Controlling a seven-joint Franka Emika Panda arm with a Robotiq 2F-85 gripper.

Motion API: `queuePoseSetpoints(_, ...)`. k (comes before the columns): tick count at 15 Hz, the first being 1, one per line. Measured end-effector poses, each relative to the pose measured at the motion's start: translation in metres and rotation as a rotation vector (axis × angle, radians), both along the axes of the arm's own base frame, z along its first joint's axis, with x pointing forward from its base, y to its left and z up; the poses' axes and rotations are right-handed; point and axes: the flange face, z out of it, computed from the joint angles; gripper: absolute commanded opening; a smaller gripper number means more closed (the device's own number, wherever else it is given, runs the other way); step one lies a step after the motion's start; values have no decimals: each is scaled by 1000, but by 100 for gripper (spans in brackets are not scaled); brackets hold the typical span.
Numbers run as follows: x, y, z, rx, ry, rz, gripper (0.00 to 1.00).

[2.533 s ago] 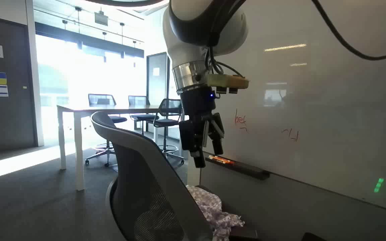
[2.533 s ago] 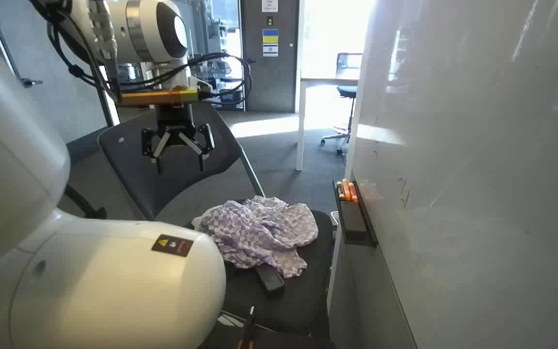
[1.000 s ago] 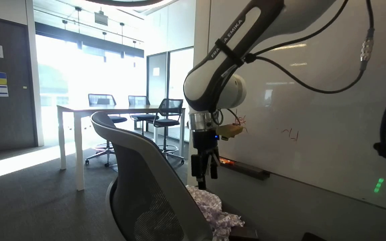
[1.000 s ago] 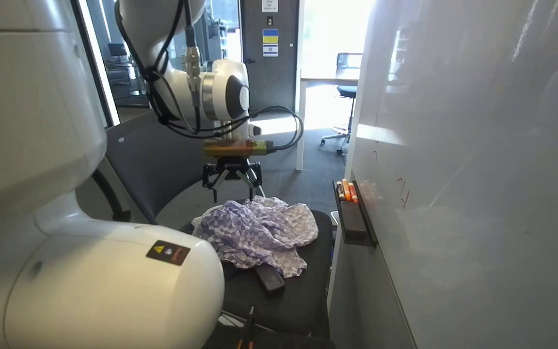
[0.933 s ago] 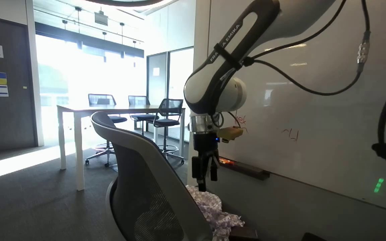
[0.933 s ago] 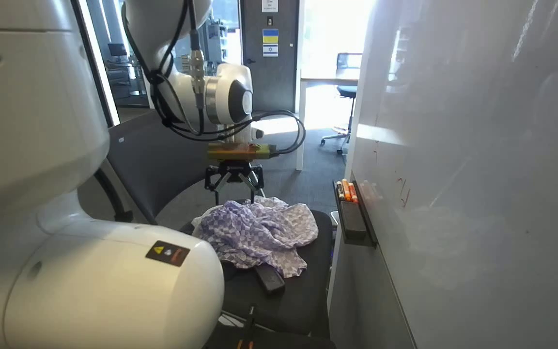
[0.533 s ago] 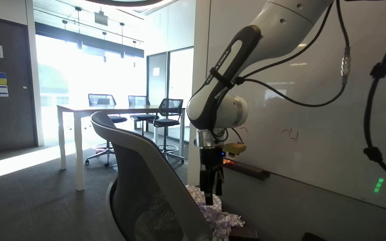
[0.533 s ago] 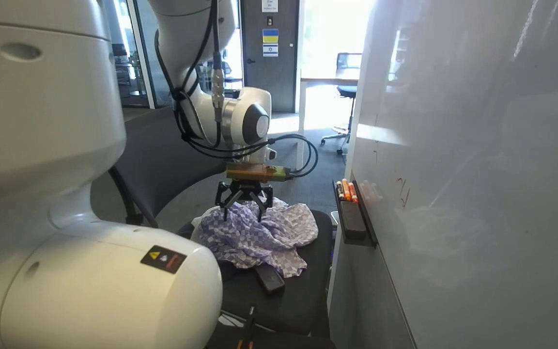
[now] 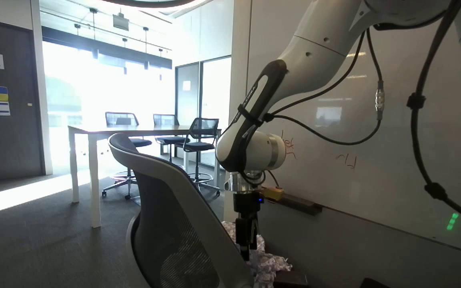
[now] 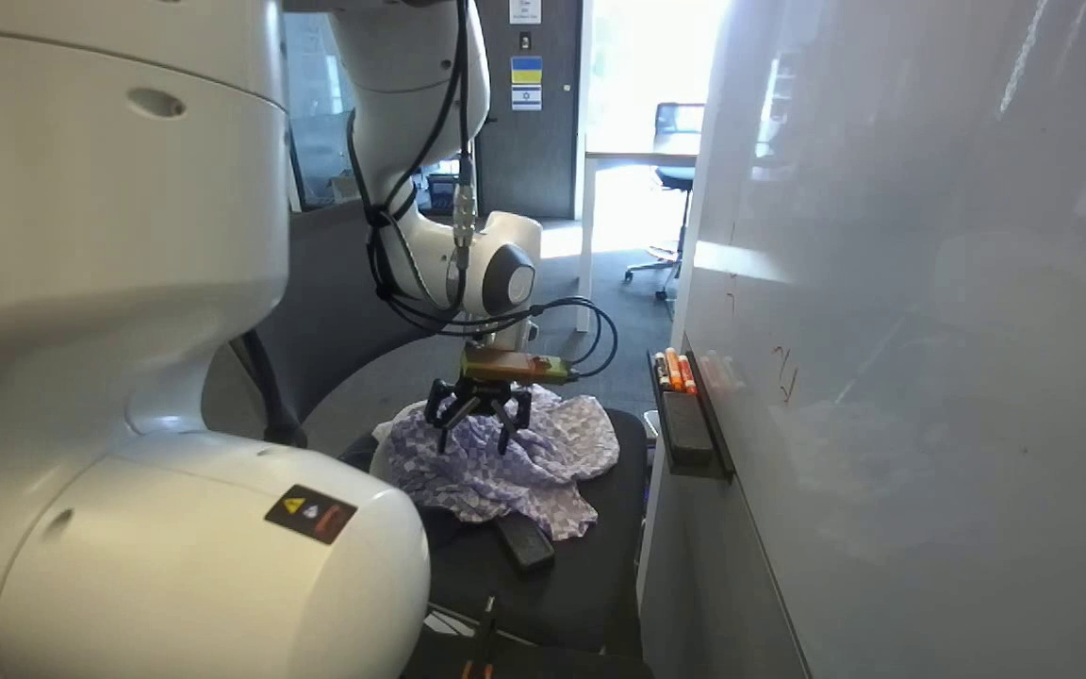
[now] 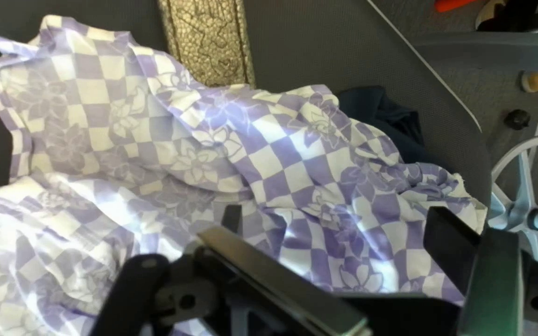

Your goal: Put the clothing over the backrest of the chair

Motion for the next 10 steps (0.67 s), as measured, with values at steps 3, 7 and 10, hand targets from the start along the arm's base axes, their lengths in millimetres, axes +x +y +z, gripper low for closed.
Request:
queuePoseSetpoints(3, 8, 2, -19, 11, 6, 18, 100)
queuePoseSetpoints(7, 15, 4, -44, 14, -1, 26, 68)
queuePoseSetpoints(10, 17, 5, -50, 20, 4, 30, 42)
